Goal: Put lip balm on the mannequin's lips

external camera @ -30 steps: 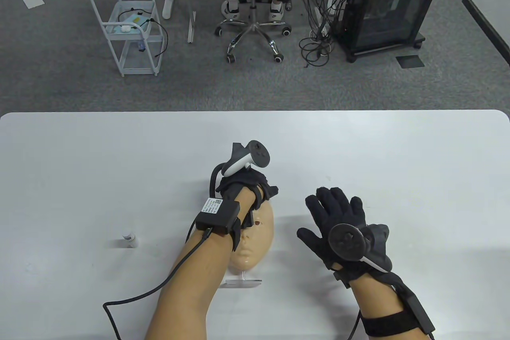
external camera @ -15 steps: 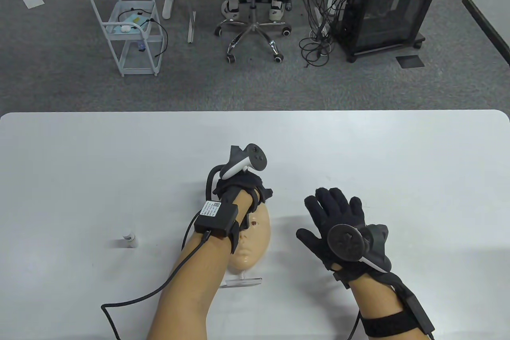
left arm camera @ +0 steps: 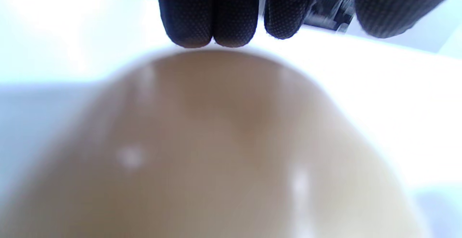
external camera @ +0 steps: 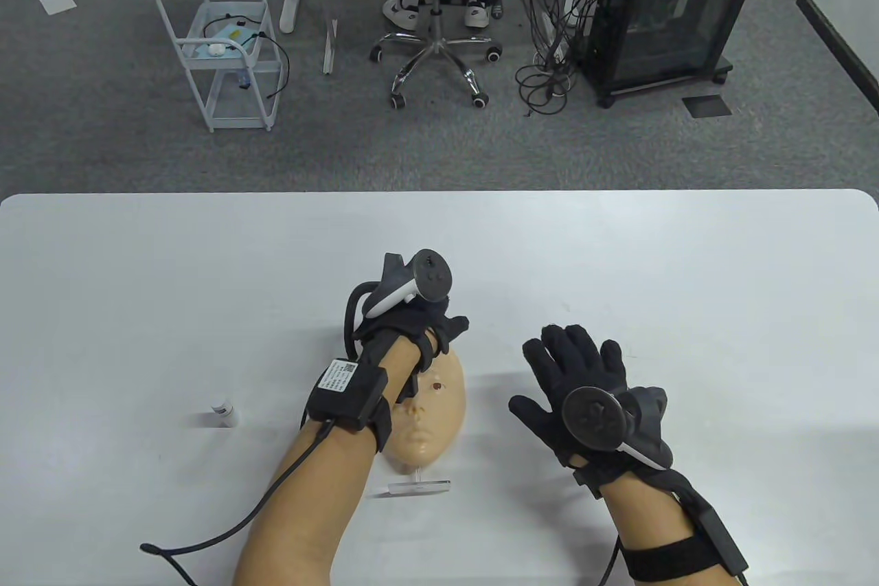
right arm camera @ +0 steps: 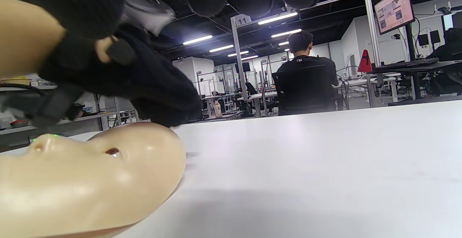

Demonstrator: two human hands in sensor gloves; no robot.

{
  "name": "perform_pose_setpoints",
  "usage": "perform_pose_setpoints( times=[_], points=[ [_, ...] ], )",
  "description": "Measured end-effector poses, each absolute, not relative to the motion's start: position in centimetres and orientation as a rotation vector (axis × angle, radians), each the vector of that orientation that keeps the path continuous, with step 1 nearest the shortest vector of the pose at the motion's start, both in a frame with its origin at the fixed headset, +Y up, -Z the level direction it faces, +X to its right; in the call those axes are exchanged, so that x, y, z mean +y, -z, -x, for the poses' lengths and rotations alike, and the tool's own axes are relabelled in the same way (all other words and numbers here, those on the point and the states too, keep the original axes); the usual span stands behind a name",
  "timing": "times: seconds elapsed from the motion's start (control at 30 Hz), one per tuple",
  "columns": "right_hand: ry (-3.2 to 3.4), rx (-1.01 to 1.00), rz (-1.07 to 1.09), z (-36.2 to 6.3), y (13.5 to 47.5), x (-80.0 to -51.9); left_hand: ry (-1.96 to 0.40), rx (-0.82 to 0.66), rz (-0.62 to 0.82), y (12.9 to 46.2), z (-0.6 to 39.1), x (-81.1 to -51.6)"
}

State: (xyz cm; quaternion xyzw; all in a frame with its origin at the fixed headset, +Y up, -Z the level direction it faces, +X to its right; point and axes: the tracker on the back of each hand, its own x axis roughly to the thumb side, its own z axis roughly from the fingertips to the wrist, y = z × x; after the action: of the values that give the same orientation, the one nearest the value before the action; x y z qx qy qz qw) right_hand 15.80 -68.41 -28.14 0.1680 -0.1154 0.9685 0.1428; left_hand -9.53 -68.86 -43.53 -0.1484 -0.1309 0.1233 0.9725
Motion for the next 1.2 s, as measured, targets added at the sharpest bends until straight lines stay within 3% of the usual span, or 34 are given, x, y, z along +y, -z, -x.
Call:
perform_pose_setpoints(
  times=[0.1,0.2,0.33,0.47,0.63,0.83,1.2],
  points=[
    [-2.791,-0.339,-0.49,-15.8,28.1,-68.3,-0.291,-0.256,0.131,41.4,12.3,-66.0],
    [-2.791,-0.347,-0.485,-16.1,28.0,-68.2,-0.19,-0.213,0.03,37.8,16.0,-64.5],
    [-2.784,-0.342,-0.468,-16.6,28.1,-68.1,-0.06,-0.107,-0.028,33.8,20.8,-64.7],
    [-2.782,-0.339,-0.467,-16.6,28.0,-68.2,-0.089,0.063,-0.046,30.9,26.2,-65.6],
    [-2.787,-0.327,-0.471,-16.6,28.0,-68.3,-0.116,0.242,0.103,29.5,31.2,-68.5],
    [-2.802,-0.3,-0.465,-16.6,28.1,-68.5,-0.244,0.31,0.248,29.1,33.8,-71.4],
    [-2.812,-0.264,-0.458,-16.4,28.3,-68.8,-0.292,0.269,0.261,29.9,34.5,-72.3]
  ],
)
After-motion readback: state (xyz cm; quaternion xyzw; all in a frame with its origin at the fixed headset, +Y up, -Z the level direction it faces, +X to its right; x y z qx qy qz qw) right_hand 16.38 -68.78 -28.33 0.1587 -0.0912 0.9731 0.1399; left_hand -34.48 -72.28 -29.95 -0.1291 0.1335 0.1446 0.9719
